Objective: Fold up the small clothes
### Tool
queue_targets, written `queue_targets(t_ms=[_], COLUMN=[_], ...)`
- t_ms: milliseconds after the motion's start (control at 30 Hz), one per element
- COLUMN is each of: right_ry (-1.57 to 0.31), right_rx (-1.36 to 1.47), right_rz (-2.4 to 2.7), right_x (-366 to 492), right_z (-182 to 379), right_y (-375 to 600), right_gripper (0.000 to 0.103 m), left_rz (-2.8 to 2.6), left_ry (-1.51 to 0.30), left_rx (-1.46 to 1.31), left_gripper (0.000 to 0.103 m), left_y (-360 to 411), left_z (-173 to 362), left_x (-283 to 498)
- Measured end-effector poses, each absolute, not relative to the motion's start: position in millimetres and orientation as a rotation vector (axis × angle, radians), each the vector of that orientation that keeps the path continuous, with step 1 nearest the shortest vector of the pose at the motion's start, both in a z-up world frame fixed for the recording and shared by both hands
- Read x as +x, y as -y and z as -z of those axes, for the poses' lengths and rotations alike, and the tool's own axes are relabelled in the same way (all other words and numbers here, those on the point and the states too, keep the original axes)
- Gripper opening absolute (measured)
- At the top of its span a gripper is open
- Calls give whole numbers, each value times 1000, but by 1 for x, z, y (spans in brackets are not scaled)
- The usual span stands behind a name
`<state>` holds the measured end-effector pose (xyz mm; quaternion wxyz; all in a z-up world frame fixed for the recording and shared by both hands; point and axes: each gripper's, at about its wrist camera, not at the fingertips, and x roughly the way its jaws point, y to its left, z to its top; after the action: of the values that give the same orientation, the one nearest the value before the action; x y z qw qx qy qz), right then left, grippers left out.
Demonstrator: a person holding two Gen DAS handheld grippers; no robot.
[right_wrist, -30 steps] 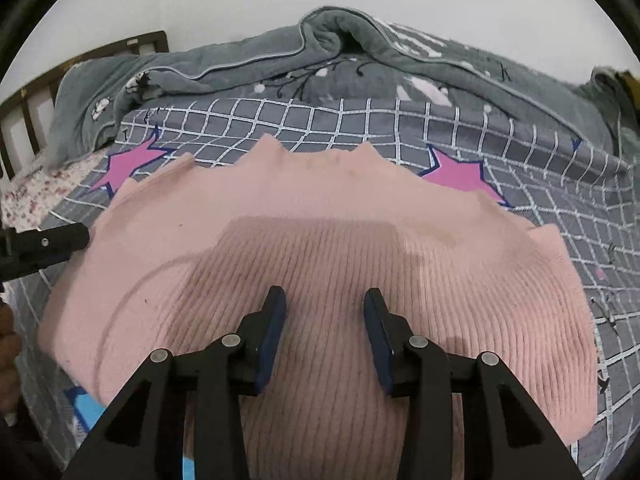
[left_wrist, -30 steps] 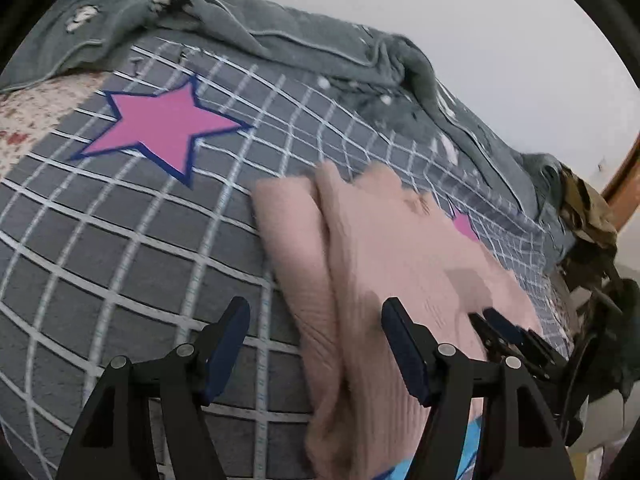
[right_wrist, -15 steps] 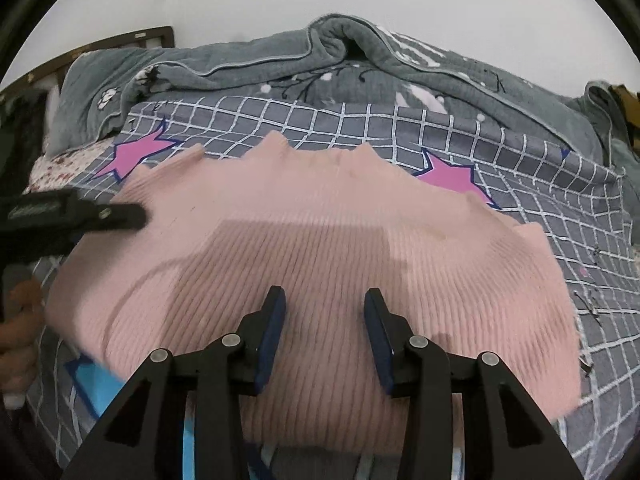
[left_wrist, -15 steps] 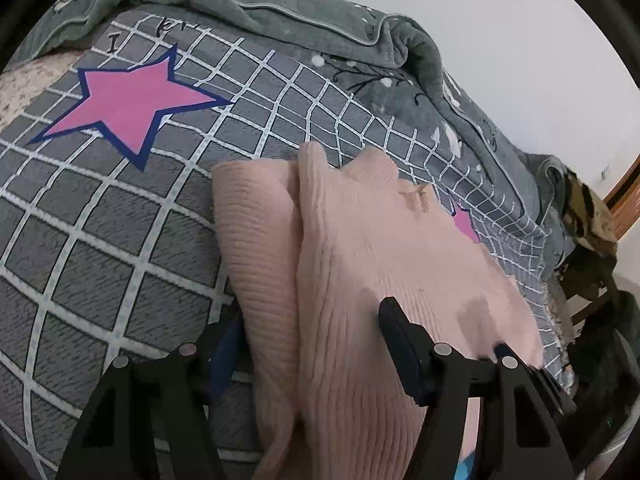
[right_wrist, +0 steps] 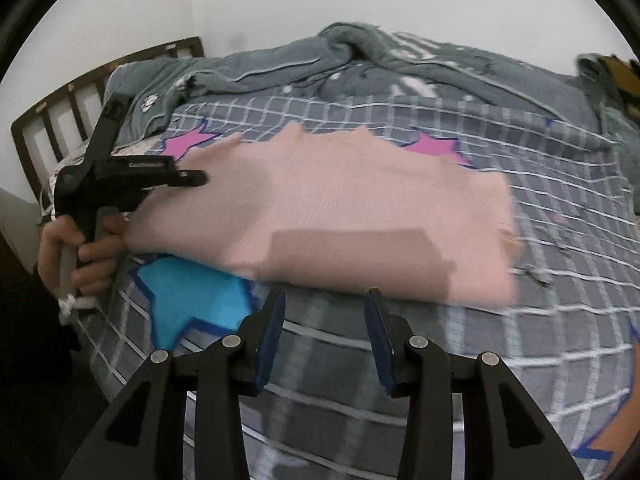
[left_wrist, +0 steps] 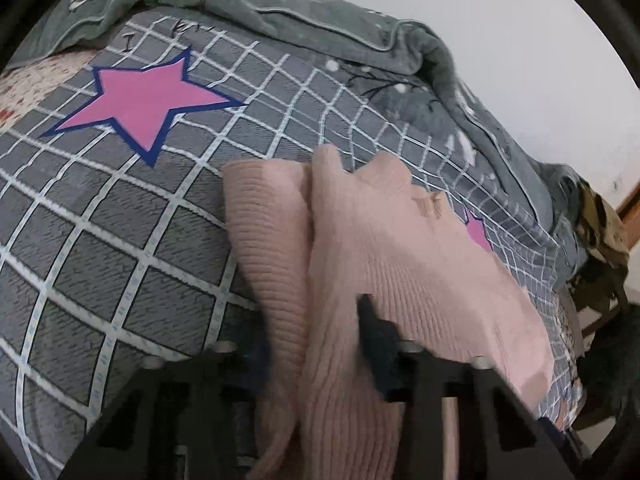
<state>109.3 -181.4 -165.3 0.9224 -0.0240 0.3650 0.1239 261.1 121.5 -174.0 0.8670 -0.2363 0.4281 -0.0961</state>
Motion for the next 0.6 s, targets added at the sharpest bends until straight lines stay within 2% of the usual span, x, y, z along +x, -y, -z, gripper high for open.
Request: queue_targets(t_ms=[67,300,500,600], right_ry=[-755,-753,-705,-689], right_rx=[-40,22,74,101], right_rz=[-226,-166,-132,-106], right_x=[105,101,94,84], right_z=[166,155,135,129], right_y=[204,259,289,308], right_gripper=[41,41,41,41], left_rz=[186,116,176,237], left_ry=[-907,-926,-925,-930], left_rx=[-528,-532,-501,-469], left_gripper=[23,21,21,21], left_y=[-121,-83,8,62], left_z=[169,111,61,56], left_x=[261,265,263,264])
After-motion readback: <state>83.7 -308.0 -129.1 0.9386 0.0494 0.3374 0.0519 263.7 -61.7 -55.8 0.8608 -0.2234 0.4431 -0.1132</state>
